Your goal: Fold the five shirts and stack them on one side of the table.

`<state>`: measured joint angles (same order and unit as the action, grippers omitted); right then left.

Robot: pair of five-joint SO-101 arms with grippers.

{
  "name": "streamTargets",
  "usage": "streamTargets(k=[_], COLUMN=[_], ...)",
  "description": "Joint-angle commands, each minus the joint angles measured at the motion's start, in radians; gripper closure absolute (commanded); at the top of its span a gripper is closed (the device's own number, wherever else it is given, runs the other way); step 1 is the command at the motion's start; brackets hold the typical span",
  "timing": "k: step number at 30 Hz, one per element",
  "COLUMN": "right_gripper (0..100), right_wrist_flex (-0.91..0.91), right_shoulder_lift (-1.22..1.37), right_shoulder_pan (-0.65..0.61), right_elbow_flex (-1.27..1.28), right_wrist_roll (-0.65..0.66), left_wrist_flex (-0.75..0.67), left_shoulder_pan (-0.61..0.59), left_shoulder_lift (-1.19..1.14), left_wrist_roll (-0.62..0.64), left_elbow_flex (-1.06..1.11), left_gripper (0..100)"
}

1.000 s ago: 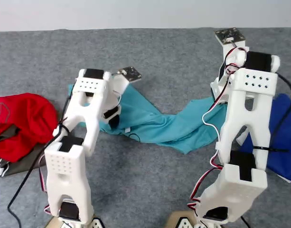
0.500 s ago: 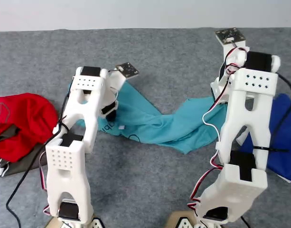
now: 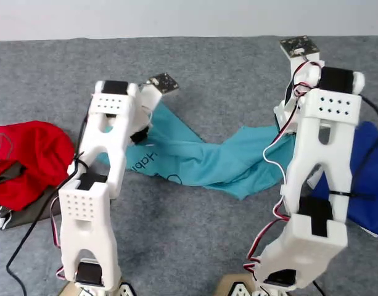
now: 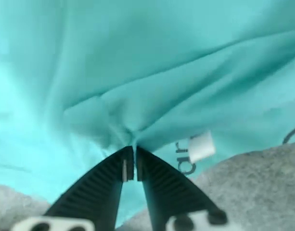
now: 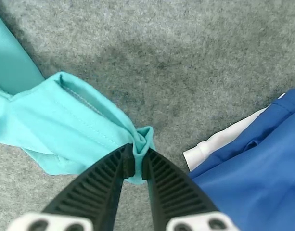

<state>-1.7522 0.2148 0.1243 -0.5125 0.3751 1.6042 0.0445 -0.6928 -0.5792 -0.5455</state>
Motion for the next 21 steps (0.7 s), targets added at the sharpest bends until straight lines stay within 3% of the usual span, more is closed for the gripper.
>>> streamTargets(k=[1, 6, 12, 21], right_gripper=[98.8, 98.8, 98.8, 98.8], right_wrist_flex=[-0.041, -0.018, 0.093, 0.364], right_shoulder_lift=[-0.133, -0.26, -0.415, -0.601], right_shoulder_pan=[-0.002, -0.019, -0.016, -0.015], right_elbow_flex=[-0.014, -0.014, -0.014, -0.014], right_wrist_roll=[0.023, 0.051, 0.087, 0.21], left_wrist_flex=[0.075, 0.149, 0.149, 0.13], left_shoulder_pan=[-0.021, -0.028, -0.018, 0.017], left_shoulder_lift=[0.104, 0.181, 0.315, 0.557], left_wrist_roll=[0.058, 0.166, 0.298, 0.308], left_elbow_flex=[-0.171, -0.4, -0.527, -0.661], left_gripper=[100, 100, 100, 99])
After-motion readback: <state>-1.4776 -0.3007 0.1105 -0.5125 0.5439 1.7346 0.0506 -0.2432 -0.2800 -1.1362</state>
